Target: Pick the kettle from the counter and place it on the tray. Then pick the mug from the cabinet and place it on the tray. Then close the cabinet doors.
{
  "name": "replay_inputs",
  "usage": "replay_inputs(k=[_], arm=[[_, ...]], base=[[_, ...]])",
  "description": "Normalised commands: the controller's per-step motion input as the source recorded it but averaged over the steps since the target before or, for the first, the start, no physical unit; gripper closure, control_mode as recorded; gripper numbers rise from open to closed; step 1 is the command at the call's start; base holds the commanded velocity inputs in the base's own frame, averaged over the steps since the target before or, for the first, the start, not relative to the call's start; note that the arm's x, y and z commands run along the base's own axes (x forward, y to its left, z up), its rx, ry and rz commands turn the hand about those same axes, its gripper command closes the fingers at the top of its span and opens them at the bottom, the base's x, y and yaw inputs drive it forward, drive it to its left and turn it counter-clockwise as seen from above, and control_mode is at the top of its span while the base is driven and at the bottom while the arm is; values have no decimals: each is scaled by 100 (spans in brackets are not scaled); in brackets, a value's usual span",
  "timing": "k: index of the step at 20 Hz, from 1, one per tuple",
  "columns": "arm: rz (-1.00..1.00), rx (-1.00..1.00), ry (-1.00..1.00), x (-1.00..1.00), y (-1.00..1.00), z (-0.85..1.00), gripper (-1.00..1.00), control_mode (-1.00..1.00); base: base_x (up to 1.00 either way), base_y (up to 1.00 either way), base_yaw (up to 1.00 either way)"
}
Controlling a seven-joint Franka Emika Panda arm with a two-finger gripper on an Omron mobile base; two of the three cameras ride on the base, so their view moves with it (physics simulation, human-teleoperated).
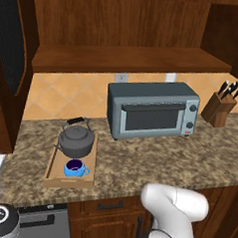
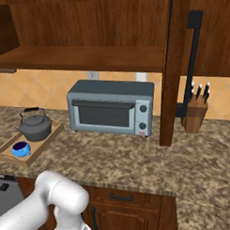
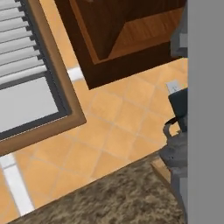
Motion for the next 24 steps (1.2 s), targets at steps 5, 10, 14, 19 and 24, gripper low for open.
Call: replay_inputs(k=[5, 10, 14, 19, 24], arm=[[0, -4, -36, 0, 16, 30, -100, -100], [0, 0, -41, 0, 9, 41, -100, -100], [0, 0, -28, 0, 9, 30, -100, -100], [0, 0, 0, 8, 4, 4, 100, -100], [0, 0, -2, 2, 0, 18, 100, -100]], base=[[0, 0, 0], [0, 0, 0], [0, 0, 0], [0, 0, 0], [0, 0, 0]])
